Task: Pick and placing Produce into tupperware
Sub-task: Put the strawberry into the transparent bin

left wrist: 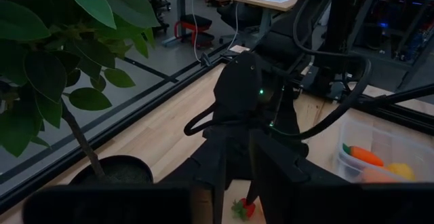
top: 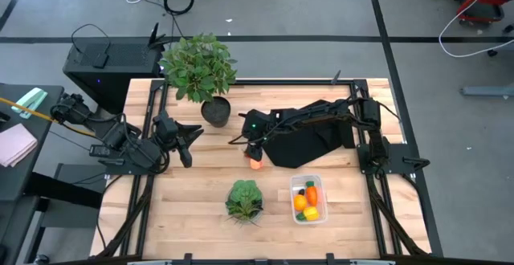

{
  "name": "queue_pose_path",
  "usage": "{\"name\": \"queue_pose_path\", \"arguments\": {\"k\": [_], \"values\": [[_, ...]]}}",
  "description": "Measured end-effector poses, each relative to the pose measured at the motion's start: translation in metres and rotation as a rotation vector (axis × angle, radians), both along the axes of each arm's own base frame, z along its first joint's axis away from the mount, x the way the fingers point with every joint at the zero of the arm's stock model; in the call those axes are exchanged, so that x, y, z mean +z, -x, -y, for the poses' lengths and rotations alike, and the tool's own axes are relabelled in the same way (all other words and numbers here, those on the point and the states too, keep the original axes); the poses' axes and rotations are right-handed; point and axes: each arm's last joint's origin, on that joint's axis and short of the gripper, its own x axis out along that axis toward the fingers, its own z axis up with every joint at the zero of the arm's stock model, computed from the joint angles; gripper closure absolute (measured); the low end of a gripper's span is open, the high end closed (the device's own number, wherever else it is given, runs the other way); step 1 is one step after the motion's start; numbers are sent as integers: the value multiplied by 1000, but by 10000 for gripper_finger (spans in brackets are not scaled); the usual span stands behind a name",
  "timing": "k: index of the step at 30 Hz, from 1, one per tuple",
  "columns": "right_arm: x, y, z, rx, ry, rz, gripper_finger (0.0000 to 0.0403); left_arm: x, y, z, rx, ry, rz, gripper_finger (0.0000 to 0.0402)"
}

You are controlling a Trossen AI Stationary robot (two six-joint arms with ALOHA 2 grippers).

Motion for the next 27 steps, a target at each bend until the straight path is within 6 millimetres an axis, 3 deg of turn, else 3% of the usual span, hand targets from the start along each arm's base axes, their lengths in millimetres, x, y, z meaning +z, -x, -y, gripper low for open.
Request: {"name": "queue_pose_path", "arguments": {"k": [10,14,24,27], "values": [[1,-2,-1,-41,-30,19,154,0,0,0,0,0,0,327],[-8,-7,1,-77,-51,-26,154,0,0,0,0,0,-1,324],[-7,-41,6,0,-14,-52,155,-1,0,0,5,13,1,333],[-17,-44,6,35,-9,-135,159,-1,0,0,5,14,2,330]]}}
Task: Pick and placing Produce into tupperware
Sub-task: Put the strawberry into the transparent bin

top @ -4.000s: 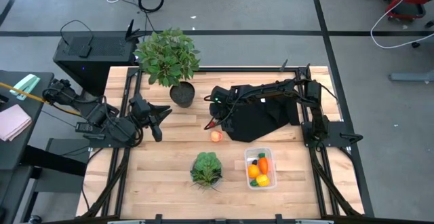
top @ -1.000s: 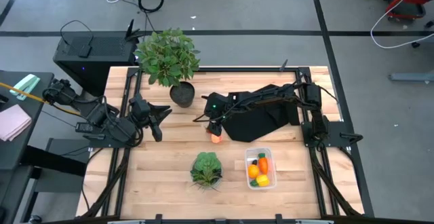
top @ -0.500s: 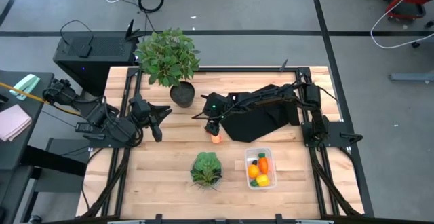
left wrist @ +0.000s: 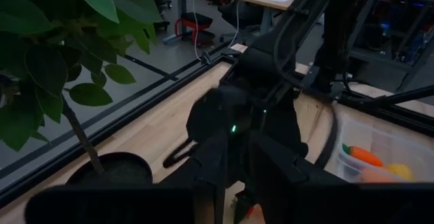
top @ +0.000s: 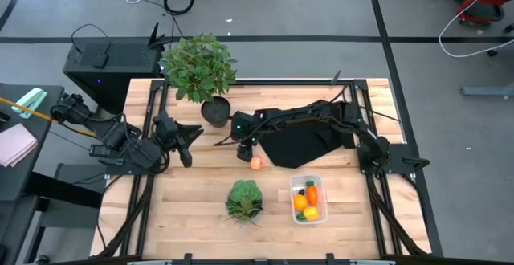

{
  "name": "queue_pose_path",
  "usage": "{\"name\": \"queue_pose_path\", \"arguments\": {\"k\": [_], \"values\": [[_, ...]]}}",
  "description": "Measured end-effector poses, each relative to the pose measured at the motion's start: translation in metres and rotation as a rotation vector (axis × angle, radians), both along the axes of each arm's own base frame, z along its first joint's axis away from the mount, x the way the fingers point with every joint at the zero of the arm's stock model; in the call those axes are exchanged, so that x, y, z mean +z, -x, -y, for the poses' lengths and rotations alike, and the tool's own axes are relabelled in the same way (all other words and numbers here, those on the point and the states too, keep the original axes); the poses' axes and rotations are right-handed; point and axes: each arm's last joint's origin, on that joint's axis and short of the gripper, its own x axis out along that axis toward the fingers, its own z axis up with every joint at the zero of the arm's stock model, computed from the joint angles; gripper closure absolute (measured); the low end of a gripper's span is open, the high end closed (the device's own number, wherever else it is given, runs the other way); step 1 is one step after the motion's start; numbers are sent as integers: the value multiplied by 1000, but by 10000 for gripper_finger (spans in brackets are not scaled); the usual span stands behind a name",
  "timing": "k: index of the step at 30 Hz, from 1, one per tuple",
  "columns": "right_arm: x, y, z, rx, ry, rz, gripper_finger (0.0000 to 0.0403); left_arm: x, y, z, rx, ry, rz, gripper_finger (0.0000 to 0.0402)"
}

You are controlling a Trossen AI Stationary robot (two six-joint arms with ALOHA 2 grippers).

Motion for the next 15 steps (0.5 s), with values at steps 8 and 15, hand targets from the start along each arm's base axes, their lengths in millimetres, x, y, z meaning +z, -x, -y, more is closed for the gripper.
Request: {"name": "queue_pose_path", "arguments": {"k": [8,15], "values": [[1,1,0,14,-4,-33,171,0,0,0,0,-2,-3,330],[9,7,10,2,-5,-47,189,0,0,0,-1,-6,-7,333]]}}
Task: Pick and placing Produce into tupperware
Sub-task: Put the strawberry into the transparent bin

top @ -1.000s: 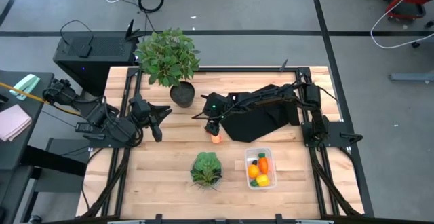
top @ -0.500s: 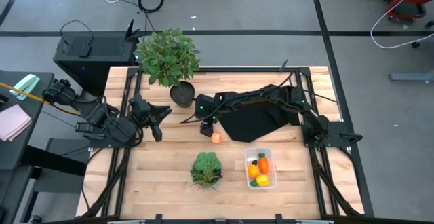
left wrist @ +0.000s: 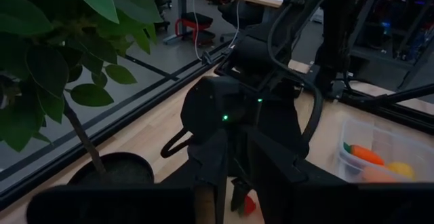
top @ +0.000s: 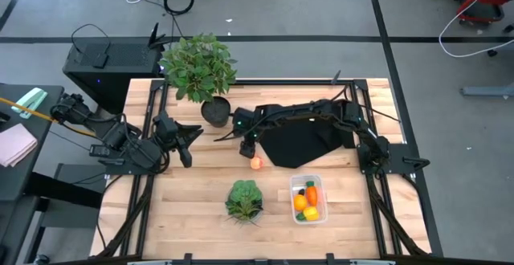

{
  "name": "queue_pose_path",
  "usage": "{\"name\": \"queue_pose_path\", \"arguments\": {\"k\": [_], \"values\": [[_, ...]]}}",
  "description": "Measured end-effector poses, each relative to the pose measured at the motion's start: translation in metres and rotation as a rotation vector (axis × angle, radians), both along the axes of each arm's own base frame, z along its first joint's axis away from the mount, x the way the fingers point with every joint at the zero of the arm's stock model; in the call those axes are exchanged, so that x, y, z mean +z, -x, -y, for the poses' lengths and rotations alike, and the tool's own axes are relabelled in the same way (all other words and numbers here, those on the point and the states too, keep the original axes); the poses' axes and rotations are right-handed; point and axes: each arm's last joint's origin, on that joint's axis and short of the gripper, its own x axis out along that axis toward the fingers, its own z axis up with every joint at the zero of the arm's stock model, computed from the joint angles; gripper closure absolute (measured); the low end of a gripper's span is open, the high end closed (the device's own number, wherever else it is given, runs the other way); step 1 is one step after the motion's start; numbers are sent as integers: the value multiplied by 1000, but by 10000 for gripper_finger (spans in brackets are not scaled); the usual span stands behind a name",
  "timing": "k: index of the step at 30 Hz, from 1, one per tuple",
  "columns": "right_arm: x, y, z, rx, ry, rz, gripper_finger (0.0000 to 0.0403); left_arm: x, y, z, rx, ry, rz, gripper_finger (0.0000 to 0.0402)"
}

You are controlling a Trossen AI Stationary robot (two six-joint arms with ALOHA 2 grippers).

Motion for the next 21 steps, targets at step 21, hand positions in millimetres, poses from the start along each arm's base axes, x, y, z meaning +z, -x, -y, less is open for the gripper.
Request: {"name": "queue_pose_path", "arguments": {"k": [21], "values": [[-1,4,7,-6,-32,-22,247,0,0,0,0,0,0,327]]}}
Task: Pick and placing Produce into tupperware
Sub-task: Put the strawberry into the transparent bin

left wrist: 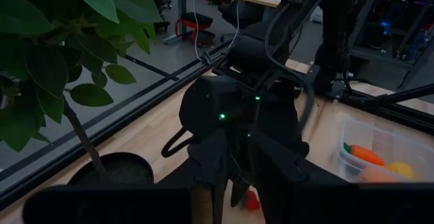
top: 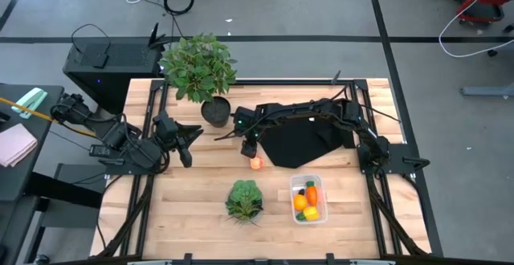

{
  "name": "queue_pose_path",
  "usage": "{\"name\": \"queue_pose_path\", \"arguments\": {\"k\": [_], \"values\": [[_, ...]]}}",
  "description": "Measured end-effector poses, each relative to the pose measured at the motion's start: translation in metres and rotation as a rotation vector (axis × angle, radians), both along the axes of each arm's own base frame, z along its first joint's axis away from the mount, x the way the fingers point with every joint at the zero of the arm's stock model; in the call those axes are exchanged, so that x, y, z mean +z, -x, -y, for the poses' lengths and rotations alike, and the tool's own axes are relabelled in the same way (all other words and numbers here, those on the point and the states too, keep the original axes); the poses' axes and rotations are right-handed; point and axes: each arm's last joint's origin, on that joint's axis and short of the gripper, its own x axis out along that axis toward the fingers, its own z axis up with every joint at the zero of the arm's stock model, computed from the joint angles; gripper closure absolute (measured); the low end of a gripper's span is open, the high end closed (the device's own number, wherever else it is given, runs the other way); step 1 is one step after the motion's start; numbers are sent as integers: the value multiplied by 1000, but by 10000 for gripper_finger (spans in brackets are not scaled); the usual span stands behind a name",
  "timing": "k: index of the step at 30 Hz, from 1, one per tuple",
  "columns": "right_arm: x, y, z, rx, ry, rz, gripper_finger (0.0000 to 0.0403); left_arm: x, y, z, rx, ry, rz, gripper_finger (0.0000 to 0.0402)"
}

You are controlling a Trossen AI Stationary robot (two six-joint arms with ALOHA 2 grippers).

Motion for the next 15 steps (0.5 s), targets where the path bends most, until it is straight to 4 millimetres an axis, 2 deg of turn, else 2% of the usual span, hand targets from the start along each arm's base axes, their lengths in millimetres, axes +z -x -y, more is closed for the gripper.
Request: {"name": "queue_pose_path", "arguments": {"k": [15], "values": [[1,8,22,-91,-206,-20,245,0,0,0,0,-1,0,328]]}}
